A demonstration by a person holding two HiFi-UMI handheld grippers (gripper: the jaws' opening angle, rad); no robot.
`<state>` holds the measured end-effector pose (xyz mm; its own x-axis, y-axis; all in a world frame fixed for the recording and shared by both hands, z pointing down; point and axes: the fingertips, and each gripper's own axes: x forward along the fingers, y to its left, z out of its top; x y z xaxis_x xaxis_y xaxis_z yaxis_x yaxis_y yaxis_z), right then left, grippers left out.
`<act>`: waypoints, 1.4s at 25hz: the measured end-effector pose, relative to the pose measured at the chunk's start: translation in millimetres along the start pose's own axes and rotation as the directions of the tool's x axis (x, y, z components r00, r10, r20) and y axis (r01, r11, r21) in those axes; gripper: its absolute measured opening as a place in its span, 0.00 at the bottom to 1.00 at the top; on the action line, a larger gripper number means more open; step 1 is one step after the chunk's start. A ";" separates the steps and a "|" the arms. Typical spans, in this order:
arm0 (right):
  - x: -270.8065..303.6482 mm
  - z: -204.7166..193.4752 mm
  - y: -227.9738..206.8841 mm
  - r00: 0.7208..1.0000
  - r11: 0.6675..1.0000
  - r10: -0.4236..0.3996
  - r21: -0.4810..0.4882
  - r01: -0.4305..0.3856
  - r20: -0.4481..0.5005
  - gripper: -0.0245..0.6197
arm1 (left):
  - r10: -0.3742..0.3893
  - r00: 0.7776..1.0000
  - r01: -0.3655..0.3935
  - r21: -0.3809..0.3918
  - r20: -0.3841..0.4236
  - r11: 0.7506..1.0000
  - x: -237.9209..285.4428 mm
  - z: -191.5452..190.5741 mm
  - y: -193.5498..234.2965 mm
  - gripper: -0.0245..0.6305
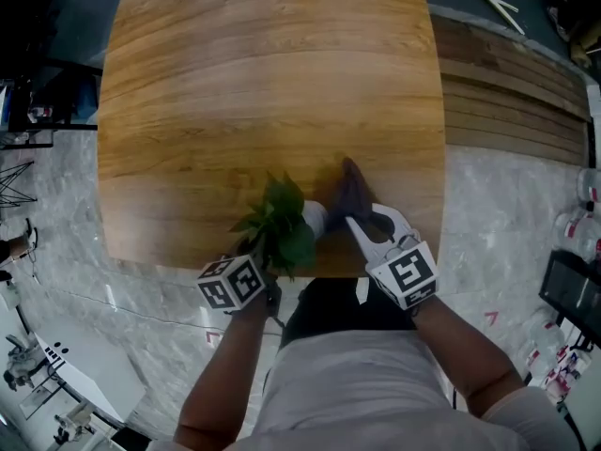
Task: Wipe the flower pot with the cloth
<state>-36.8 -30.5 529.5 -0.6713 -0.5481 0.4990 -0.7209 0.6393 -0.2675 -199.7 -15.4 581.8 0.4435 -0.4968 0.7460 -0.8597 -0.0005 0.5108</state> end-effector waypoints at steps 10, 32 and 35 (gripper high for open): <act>-43.8 29.4 -17.5 0.997 0.998 -0.062 -0.020 0.063 0.047 0.09 | -0.034 0.999 0.034 0.023 0.006 0.999 1.1 4.6 -34.8 0.07; -144.1 135.4 3.2 0.975 0.984 -0.140 -0.083 0.156 0.175 0.09 | -0.119 0.986 0.110 0.078 0.121 0.991 -61.4 51.6 -98.5 0.14; -149.6 162.5 10.1 0.969 0.985 -0.106 -0.111 0.133 0.221 0.09 | -0.148 0.965 0.122 0.128 0.218 0.984 -89.3 85.7 -123.8 0.14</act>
<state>28.3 -29.7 318.2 -0.6125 -0.7183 0.3299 -0.7801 0.6168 -0.1054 -154.6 -45.4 415.4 0.4996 -0.6687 0.5507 -0.8246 -0.1722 0.5389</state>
